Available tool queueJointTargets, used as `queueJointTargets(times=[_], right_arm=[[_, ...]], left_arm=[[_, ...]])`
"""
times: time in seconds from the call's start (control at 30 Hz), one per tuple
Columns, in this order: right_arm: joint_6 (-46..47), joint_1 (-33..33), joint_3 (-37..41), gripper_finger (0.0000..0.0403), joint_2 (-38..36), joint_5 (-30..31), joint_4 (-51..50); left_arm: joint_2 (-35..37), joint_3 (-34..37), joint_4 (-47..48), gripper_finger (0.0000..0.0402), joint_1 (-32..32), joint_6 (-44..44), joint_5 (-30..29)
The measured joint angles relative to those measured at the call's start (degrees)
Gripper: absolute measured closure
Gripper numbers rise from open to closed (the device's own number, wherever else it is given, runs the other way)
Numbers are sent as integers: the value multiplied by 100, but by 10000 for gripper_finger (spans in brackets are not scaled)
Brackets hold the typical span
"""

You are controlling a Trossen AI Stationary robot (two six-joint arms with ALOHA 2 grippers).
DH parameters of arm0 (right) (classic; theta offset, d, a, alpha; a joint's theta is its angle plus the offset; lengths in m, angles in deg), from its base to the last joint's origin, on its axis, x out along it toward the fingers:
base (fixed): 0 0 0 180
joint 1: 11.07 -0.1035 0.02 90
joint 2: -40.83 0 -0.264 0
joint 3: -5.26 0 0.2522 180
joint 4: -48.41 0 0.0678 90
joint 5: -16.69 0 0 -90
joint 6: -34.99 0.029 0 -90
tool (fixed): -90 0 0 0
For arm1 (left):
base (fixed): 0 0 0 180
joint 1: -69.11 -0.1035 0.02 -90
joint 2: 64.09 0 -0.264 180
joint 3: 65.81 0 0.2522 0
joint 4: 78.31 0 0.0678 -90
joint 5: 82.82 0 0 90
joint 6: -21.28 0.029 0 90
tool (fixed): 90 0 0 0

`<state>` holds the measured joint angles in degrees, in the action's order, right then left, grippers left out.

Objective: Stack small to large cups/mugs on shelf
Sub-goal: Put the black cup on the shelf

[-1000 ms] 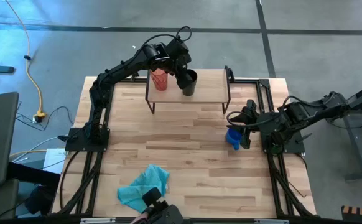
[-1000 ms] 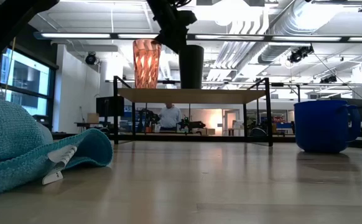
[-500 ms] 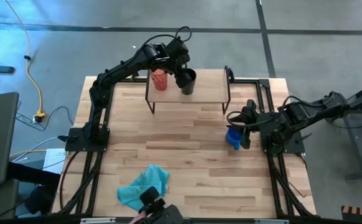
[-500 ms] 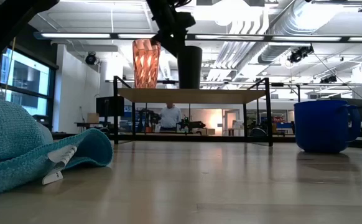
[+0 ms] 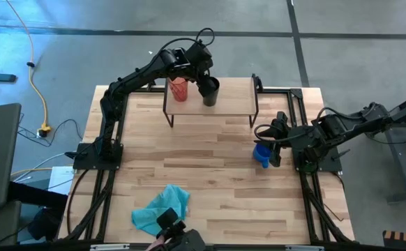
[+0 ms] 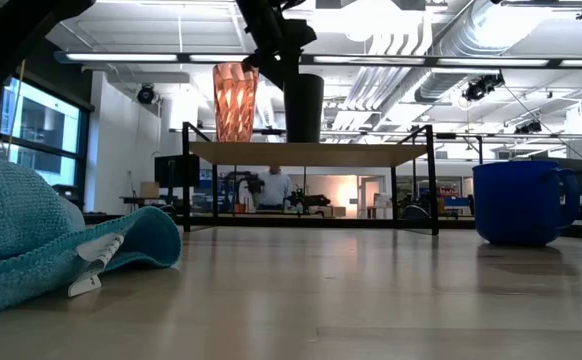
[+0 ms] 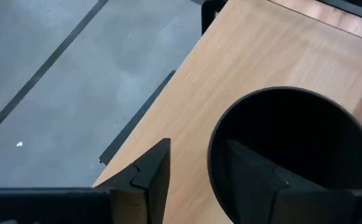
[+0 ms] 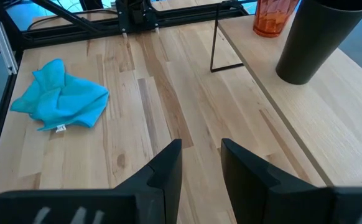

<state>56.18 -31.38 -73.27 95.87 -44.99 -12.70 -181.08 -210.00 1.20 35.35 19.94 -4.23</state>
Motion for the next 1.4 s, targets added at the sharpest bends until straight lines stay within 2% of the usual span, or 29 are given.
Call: queueJointTargets(times=[0.23,0.43,0.67,1.4], right_arm=[[1,0,0,300,0,0,3],[131,1,0,300,13,2,9],[85,0,0,300,72,2,0],[107,0,0,300,94,2,90]], left_arm=[[74,0,-210,263,-8,-18,837],[74,0,-273,263,-37,94,890],[74,0,-231,263,-37,107,403],[74,0,-104,263,-37,173,-86]])
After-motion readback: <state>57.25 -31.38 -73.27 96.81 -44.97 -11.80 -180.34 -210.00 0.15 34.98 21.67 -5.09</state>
